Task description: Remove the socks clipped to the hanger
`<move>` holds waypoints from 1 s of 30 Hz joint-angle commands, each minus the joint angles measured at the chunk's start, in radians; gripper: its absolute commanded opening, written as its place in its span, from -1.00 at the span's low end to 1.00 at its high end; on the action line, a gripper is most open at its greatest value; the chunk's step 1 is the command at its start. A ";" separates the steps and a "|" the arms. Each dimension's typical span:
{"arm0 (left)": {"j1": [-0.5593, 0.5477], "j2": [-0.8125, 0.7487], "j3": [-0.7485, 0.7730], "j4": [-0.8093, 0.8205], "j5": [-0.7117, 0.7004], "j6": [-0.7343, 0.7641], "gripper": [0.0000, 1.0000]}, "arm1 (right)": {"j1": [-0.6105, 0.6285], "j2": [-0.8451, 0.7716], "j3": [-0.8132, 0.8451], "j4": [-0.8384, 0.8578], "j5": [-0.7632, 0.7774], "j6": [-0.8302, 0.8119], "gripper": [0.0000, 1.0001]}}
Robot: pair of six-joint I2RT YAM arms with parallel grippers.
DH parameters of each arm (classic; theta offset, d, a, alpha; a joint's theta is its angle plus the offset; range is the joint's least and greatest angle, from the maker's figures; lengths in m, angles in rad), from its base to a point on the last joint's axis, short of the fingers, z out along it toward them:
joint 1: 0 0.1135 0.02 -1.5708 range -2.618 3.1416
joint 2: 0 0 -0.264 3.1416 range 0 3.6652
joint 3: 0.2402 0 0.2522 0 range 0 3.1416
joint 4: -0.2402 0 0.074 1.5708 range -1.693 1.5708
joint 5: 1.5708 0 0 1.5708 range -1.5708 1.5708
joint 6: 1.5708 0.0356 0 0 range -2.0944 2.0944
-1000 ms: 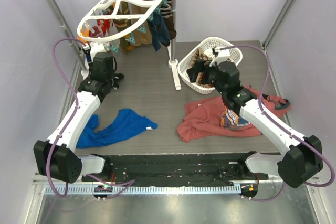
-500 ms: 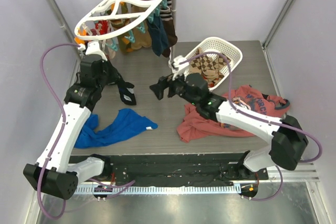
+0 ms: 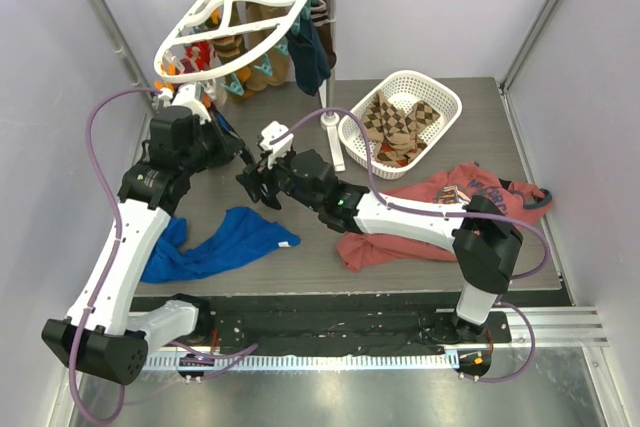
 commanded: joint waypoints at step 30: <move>0.053 0.039 0.449 -0.211 -0.417 -0.013 0.04 | 0.000 -0.135 -0.034 0.054 0.084 0.040 -0.98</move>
